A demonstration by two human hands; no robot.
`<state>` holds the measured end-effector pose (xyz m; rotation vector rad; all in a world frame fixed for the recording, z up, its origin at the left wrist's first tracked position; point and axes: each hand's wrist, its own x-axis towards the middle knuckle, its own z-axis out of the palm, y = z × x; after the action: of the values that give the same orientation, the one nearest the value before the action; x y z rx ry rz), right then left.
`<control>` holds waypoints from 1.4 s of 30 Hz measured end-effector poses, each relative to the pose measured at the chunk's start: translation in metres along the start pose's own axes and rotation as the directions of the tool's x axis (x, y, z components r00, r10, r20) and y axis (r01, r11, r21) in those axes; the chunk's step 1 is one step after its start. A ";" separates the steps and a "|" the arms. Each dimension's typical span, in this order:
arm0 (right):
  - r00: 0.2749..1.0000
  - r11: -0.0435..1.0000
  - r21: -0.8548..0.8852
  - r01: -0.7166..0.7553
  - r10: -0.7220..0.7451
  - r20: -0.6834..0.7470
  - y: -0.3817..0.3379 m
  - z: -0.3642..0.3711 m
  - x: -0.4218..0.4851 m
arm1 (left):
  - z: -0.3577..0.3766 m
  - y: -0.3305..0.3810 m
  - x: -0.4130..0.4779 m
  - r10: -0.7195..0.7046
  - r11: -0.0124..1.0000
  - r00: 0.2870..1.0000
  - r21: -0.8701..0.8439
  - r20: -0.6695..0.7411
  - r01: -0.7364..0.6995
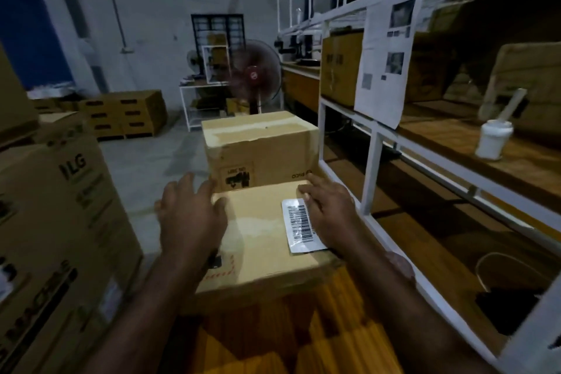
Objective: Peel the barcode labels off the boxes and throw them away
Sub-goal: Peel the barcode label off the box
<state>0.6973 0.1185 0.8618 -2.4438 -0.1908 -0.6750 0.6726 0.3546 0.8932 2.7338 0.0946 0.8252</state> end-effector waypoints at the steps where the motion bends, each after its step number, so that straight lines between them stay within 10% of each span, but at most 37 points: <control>1: 1.000 1.000 0.017 -0.013 0.014 -0.013 0.001 0.002 0.004 | 0.004 0.011 0.003 0.102 0.991 0.995 -0.080 -0.014 -0.103; 8: 0.999 0.998 -0.042 -0.046 0.047 0.025 0.011 0.004 0.022 | 0.057 0.066 0.035 0.476 0.875 0.850 -0.222 0.224 -0.431; 20: 0.995 0.997 -0.060 0.044 -0.039 0.093 0.019 0.026 0.066 | 0.092 0.075 0.106 0.217 0.929 0.855 -0.370 0.471 -0.032; 27: 0.961 0.998 -0.028 -0.054 0.060 0.271 0.022 0.033 0.093 | 0.112 0.065 0.109 0.143 0.934 0.910 -0.358 0.388 0.006; 42: 0.981 0.998 -0.043 0.041 -0.032 0.190 0.016 0.034 0.093 | 0.107 0.060 0.108 0.157 0.621 0.851 -0.721 0.500 0.309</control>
<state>0.7962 0.1231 0.8776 -2.5547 -0.2994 -0.4659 0.8201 0.2862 0.8826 1.9562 -0.2176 -0.0028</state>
